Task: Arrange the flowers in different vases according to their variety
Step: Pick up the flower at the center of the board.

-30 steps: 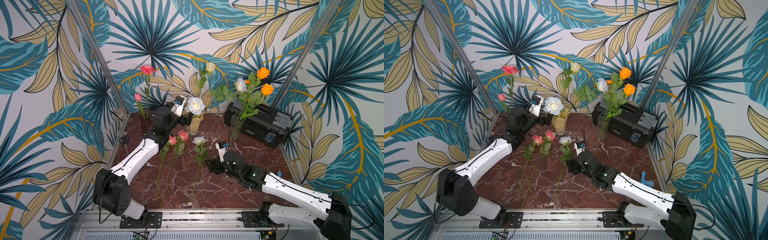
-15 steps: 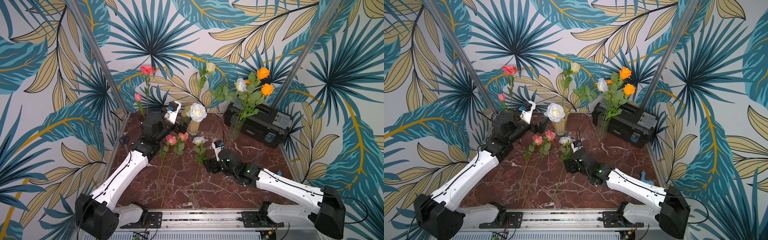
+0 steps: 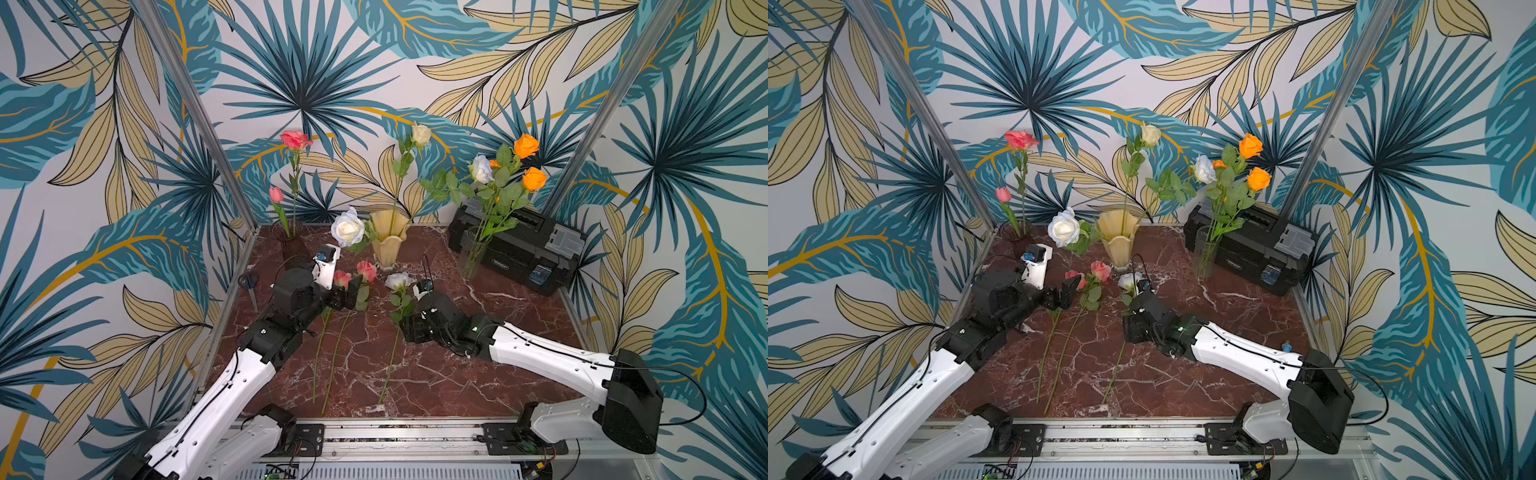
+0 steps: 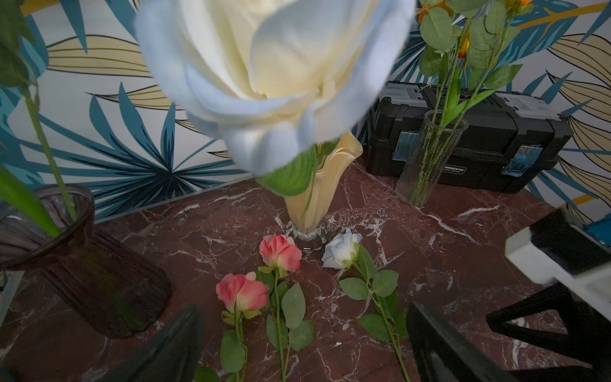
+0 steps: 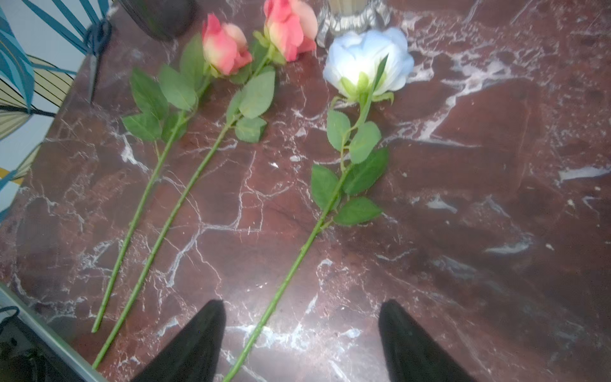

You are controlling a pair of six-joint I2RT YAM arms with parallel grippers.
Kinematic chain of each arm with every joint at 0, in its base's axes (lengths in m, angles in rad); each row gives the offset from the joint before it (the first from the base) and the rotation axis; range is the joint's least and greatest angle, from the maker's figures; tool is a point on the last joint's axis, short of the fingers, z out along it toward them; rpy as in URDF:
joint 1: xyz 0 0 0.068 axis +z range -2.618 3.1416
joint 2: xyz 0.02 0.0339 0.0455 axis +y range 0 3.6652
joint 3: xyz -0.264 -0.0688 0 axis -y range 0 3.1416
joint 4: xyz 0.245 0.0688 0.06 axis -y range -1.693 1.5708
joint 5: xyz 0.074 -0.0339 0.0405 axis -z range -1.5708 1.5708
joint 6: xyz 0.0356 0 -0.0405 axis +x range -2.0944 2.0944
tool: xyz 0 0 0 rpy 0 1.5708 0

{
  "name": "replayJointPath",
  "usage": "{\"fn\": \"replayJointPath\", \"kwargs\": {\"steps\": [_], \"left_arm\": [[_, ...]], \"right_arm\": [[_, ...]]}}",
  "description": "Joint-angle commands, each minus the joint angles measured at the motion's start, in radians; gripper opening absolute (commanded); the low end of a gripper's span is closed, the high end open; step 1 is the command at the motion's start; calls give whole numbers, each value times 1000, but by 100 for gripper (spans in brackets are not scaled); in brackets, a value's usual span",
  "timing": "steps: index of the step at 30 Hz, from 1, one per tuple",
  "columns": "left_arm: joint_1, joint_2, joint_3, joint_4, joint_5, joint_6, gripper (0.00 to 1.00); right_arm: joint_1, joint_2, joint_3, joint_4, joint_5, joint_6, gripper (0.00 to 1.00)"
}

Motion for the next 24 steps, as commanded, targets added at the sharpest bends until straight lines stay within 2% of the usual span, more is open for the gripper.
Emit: {"fn": "replayJointPath", "kwargs": {"steps": [1,6,13,24], "left_arm": [[-15,-59,-53,-112,-55,-77,100],[-22,-131,-103,-163,-98,-126,100],[-22,-134,-116,-233,-86,-160,100],[-21,-166,-149,-230,-85,-174,100]], "right_arm": [[3,34,23,-81,-38,52,77],[9,124,77,-152,-90,86,75],[51,273,187,-298,-105,142,71],[92,430,301,-403,-157,262,62]]}}
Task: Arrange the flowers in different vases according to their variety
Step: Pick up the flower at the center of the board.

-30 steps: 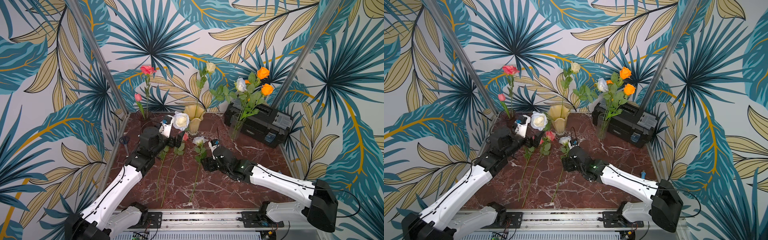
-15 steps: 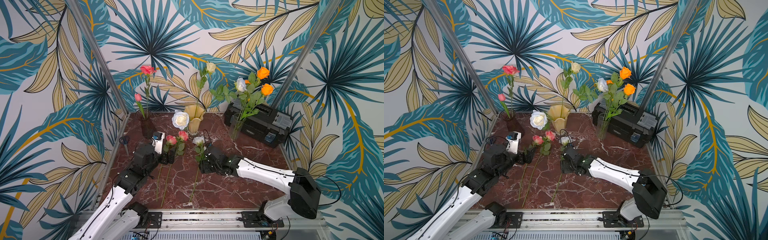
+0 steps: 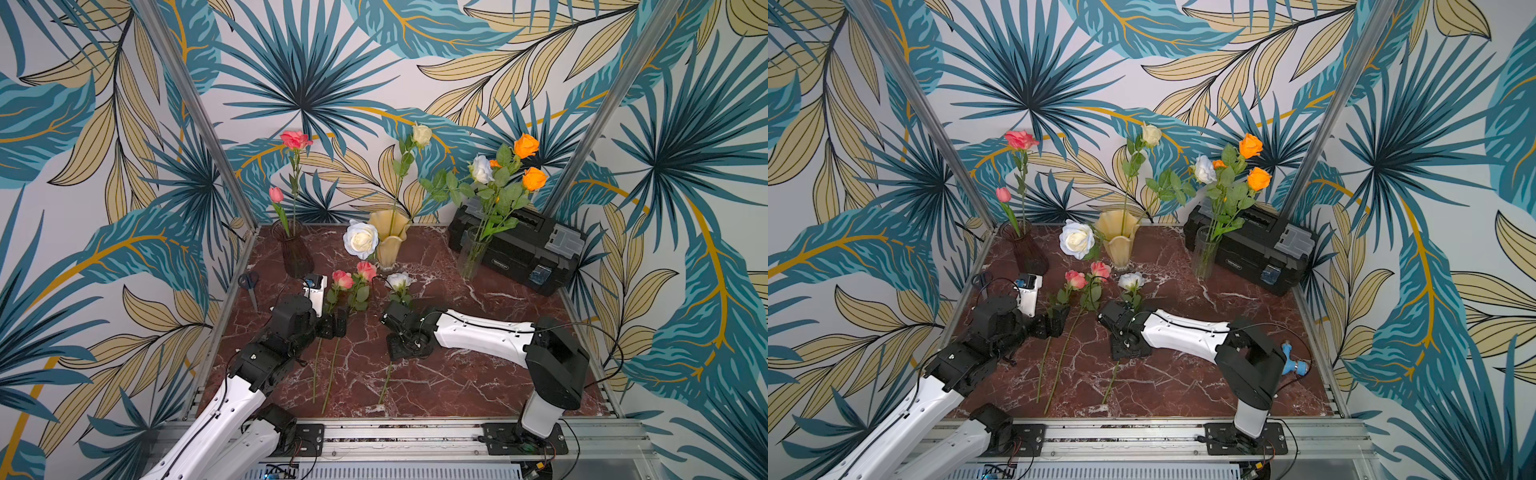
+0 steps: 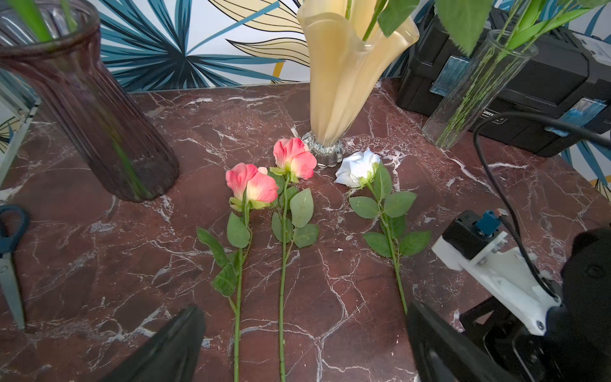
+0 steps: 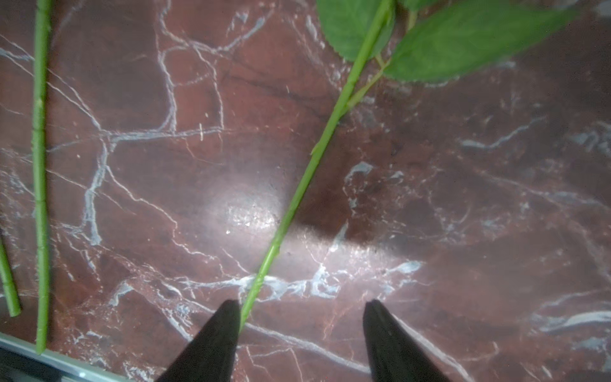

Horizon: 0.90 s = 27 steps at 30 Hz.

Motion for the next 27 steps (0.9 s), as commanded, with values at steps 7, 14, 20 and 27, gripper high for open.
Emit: {"fn": "replayJointPath", "kwargs": {"steps": [7,14,20,27], "left_arm": [[0,-17,-29,-35,-18,-36,100],[-1,-24,-39,-23,-20,-44,100],[-1,-31,-43,-22,-21,-50,100],[0,-37,-46,-24,-21,-52,100]], "right_arm": [[5,118,108,-105,-40,75,49],[-8,183,164,-134,-38,96,41],[-26,217,188,-138,-32,121,35],[-37,254,222,-162,-28,140,34]]}}
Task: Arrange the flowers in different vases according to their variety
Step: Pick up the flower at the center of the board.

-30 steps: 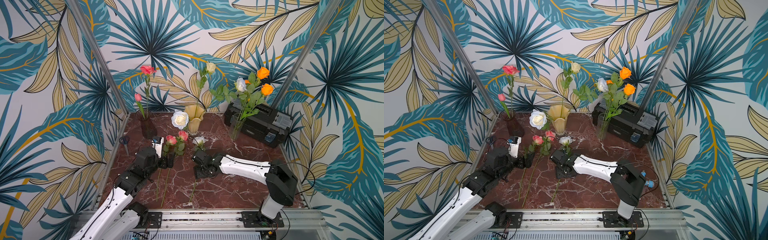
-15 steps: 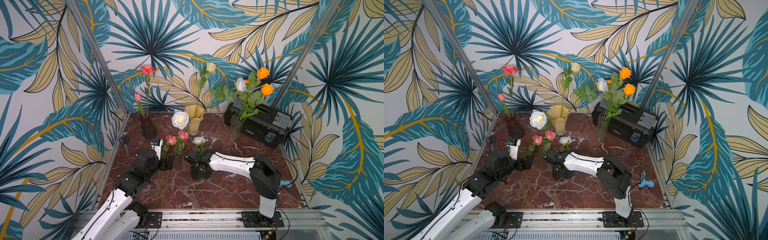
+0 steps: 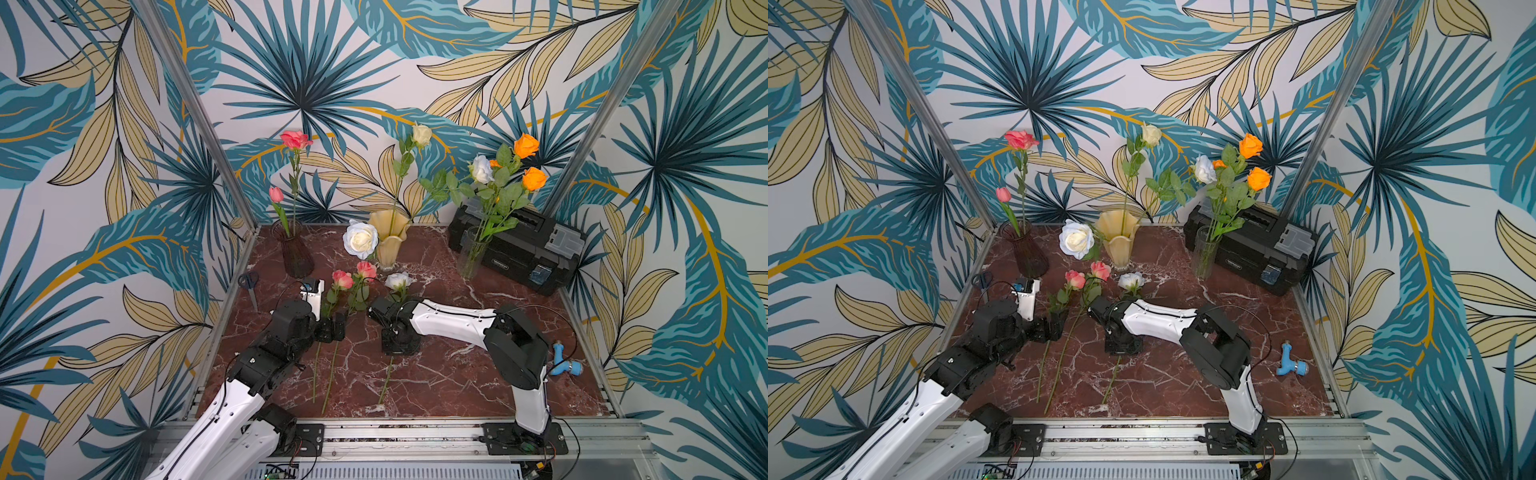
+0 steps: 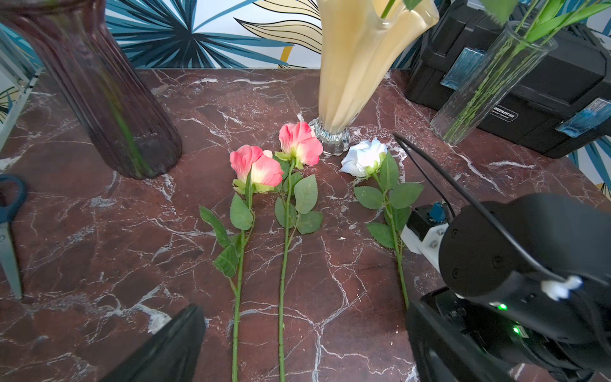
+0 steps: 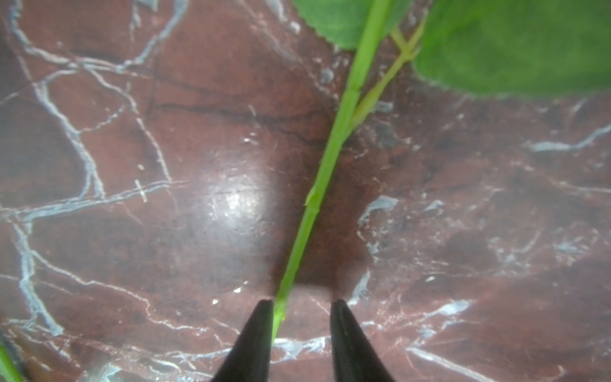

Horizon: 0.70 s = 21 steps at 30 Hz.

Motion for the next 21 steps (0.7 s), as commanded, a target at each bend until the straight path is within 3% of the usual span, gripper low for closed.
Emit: {"fn": "replayJointPath", "kwargs": {"steps": [1,7,16,21], "left_arm": [[-1,-11,-23,4,-9,-7,100],[0,-5,-22,3,-35,-7,100],[0,-1,-23,-1,-45,-11,100],[-1,3,-24,1,-49,-12,100]], "right_arm": [[-5,34,38,-56,19,24,34],[-6,73,77,-91,20,31,34],[-20,104,50,-87,-42,118,24],[-20,123,58,-75,-51,151,0]]}}
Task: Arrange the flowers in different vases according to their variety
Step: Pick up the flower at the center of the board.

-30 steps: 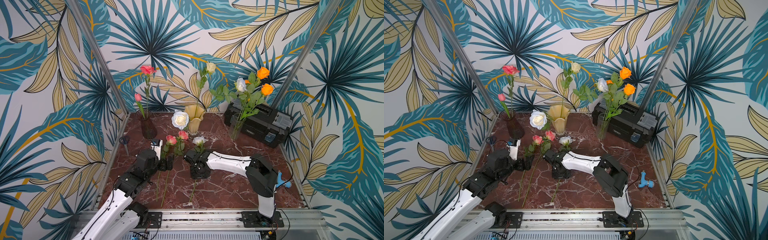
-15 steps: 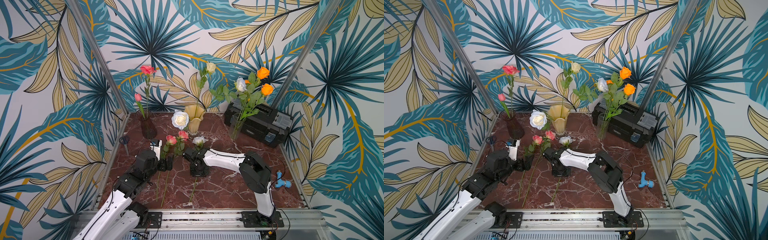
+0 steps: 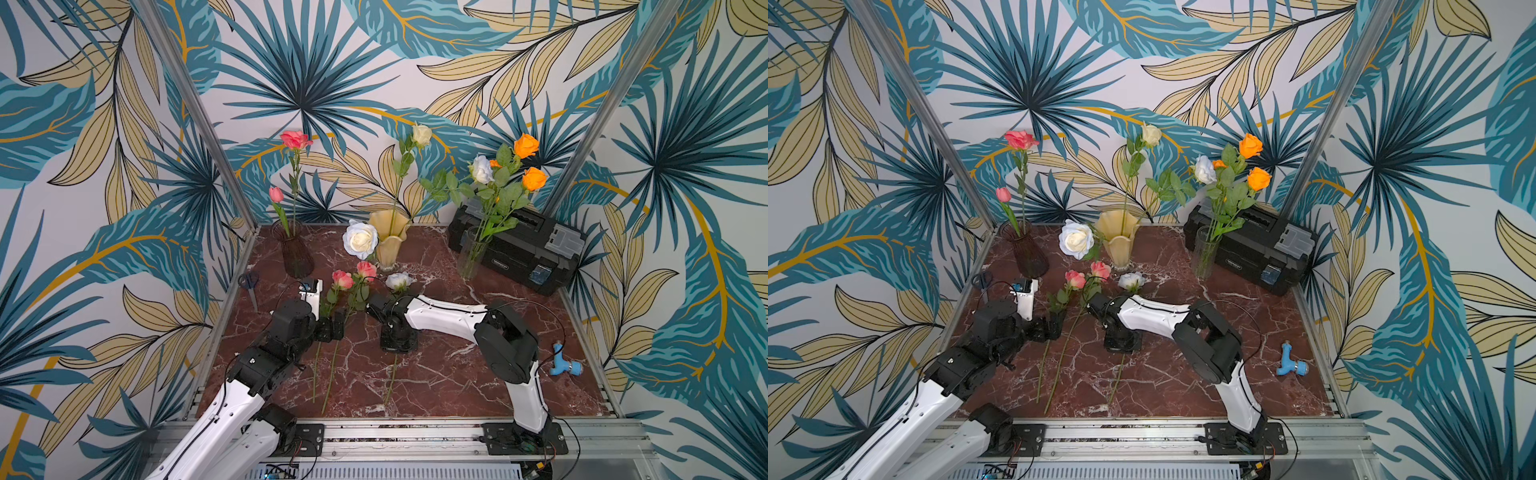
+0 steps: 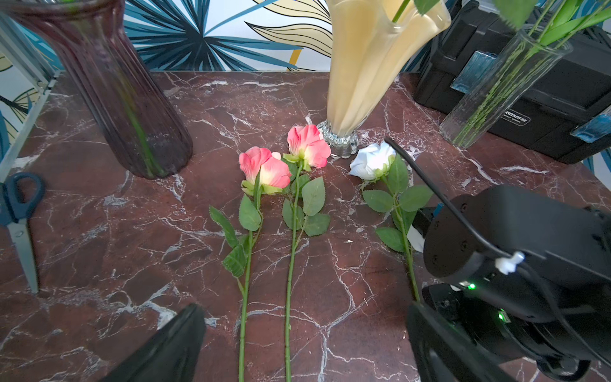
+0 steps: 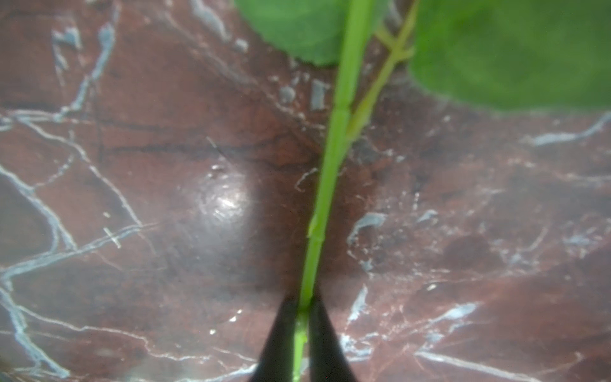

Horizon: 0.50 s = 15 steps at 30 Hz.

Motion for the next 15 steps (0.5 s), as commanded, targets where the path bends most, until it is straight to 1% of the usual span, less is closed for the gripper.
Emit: {"fn": "replayJointPath", "kwargs": {"steps": [1,5,10,15], "left_arm": [[0,0,-24,1,-15,-7,100],[0,-1,-24,1,-18,-6,100],[0,-3,-22,-2,-20,-6,100],[1,0,-22,3,-19,-4,100]], "right_arm": [[2,58,-14,-10,-17,44,0],[3,28,-33,0,19,72,0],[16,-108,-81,14,168,110,0],[37,-216,-127,7,272,133,0]]}}
